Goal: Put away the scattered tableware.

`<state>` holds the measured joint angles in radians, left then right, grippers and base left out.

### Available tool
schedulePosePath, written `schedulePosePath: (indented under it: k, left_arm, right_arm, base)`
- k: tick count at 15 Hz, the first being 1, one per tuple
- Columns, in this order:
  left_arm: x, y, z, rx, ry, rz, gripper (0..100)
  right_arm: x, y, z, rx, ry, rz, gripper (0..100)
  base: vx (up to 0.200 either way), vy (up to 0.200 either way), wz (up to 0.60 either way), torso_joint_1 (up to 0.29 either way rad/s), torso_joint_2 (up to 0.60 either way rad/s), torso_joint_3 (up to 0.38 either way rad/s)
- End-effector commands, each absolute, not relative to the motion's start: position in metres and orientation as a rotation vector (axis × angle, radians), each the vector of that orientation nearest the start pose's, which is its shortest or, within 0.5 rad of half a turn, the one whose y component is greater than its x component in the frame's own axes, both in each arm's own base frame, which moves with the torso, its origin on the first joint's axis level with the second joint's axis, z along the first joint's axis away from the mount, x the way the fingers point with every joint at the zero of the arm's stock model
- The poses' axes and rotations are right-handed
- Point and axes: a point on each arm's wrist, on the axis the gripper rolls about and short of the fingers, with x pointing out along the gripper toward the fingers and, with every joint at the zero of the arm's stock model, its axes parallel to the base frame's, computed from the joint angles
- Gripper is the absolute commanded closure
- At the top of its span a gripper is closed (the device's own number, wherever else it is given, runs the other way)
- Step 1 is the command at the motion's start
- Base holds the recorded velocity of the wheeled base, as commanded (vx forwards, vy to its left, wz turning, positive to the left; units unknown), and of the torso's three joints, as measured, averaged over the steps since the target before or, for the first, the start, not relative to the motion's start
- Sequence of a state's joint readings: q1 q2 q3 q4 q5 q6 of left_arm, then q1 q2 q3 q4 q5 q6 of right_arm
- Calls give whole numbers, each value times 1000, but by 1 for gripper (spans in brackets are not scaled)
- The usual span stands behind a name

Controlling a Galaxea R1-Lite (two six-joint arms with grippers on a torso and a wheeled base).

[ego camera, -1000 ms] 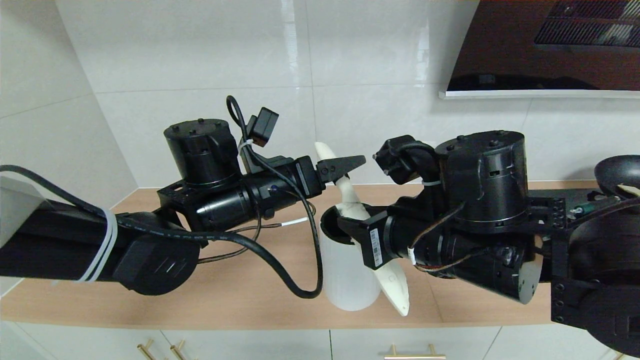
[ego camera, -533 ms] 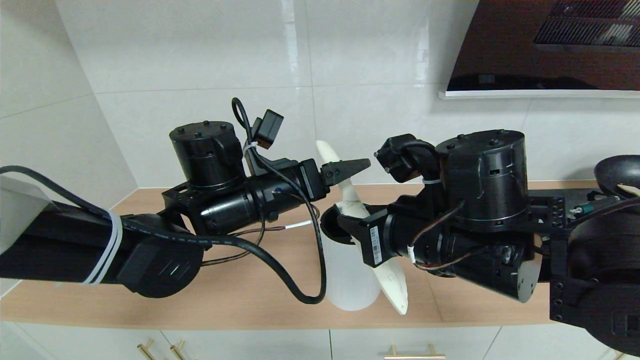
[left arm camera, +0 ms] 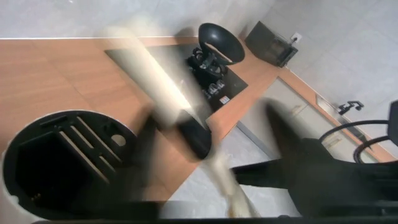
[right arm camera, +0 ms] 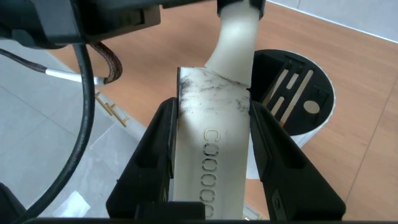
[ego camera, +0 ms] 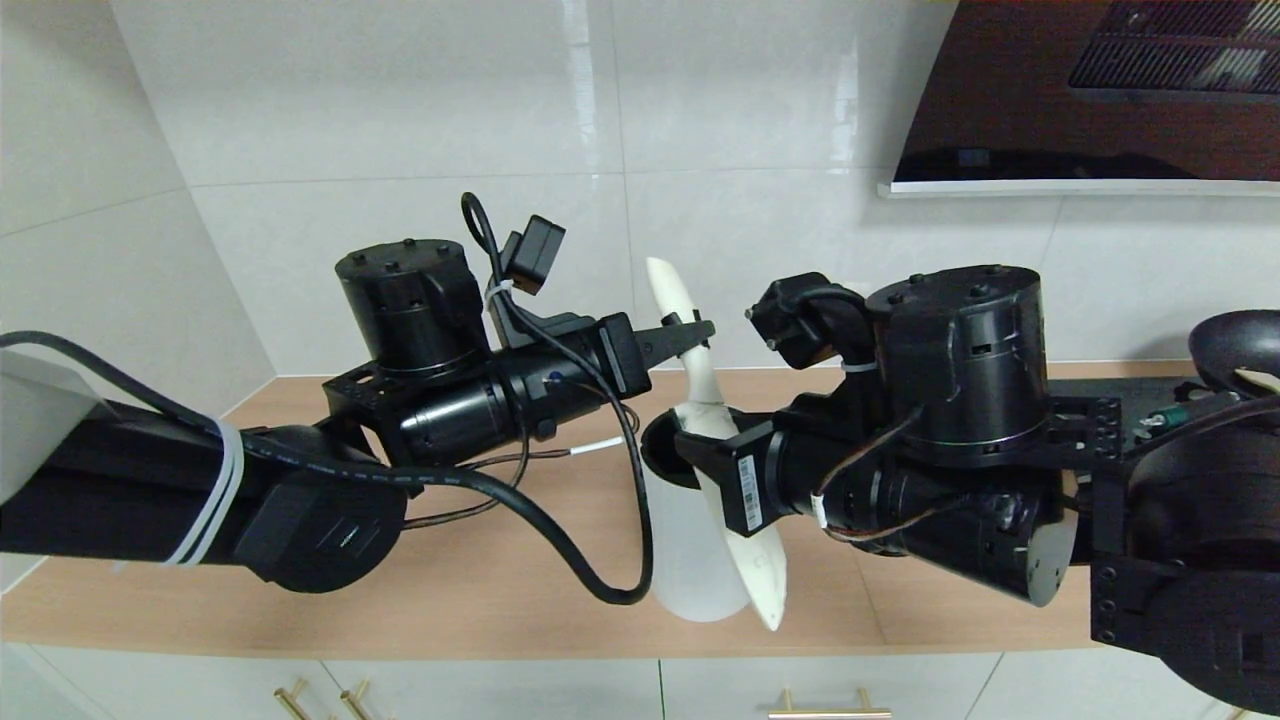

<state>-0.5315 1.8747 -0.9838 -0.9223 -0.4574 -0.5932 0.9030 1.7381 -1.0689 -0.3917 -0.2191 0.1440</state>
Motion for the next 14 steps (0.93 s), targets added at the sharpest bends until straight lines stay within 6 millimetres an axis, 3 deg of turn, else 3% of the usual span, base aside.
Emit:
schedulePosePath:
  k: [1, 12, 13, 14]
  left_arm:
    - [305, -190, 199, -545, 272, -961, 100]
    - [303, -189, 203, -545, 260, -966, 100]
    - [303, -189, 203, -547, 261, -966, 100]
    - [303, -189, 203, -547, 261, -966, 100]
  right_arm:
    - [210, 258, 219, -8, 280, 659, 100]
    - [214, 257, 222, 9, 250, 644, 100]
    - [214, 256, 223, 10, 249, 643, 0]
    - [214, 256, 223, 11, 249, 641, 0]
  base:
    - [0, 0, 0, 0, 0, 0]
    - [0, 0, 0, 0, 0, 0]
    - [0, 0, 0, 0, 0, 0]
    - [0, 0, 0, 0, 0, 0]
